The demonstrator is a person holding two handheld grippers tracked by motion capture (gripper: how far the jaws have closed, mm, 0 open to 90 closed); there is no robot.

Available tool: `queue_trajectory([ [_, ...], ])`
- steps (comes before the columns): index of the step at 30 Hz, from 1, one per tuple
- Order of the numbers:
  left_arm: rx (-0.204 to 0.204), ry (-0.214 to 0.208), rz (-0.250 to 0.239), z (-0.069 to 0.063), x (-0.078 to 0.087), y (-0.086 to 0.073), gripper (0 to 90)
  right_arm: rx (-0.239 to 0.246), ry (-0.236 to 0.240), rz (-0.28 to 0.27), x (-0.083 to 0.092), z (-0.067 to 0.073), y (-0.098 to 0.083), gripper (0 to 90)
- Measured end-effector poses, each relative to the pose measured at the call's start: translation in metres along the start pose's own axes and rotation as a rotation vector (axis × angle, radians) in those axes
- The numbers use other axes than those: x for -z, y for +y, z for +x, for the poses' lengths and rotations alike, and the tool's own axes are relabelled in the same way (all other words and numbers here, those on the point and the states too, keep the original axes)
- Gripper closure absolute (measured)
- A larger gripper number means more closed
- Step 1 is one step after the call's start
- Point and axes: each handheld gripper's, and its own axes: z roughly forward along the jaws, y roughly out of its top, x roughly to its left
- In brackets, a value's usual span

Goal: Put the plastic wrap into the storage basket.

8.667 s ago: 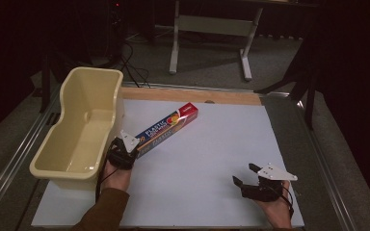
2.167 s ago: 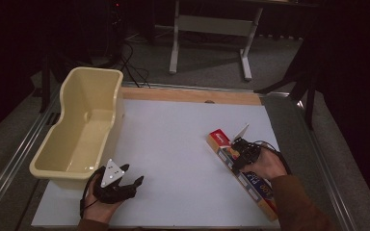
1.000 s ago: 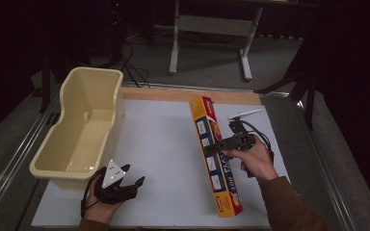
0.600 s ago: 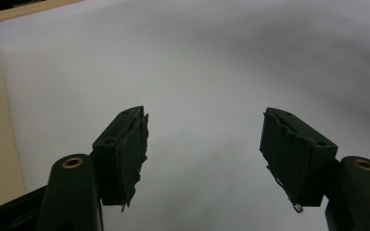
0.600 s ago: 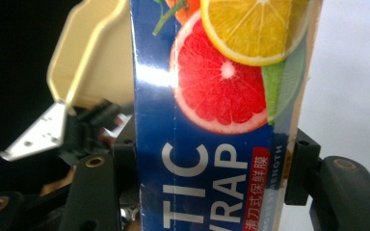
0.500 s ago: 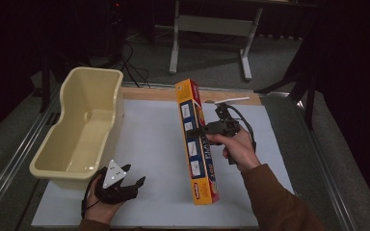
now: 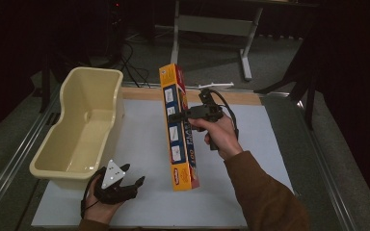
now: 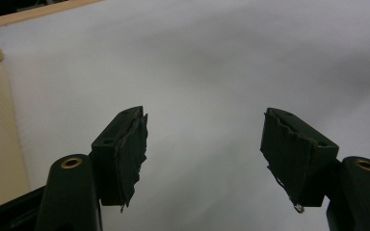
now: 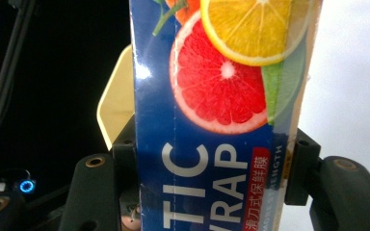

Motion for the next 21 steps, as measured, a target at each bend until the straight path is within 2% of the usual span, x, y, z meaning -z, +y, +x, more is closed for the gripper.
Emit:
queue_trajectory([
  [2,0.0,0.0,-0.002,0.0,0.0,0.0,32.8,-0.006,0.01,-0.006,-0.003,0.001,0.006,41.4],
  [6,0.003,0.001,-0.003,0.0,0.0,0.0,32.7,0.025,-0.001,-0.018,-0.011,0.005,0.017,41.4],
  [11,0.006,0.002,-0.007,0.0,0.0,0.0,32.6,0.02,0.001,-0.016,-0.017,0.009,0.026,41.5],
  [15,0.011,0.0,-0.01,0.001,0.001,0.0,32.5,-0.013,0.055,-0.038,-0.022,0.013,0.038,41.5],
  [18,0.015,0.001,-0.014,0.001,0.002,0.0,32.5,-0.019,0.054,-0.039,-0.025,0.015,0.043,41.4],
  [21,0.018,-0.003,-0.015,0.001,0.001,0.0,32.2,-0.046,0.066,-0.045,-0.034,0.017,0.051,41.4],
])
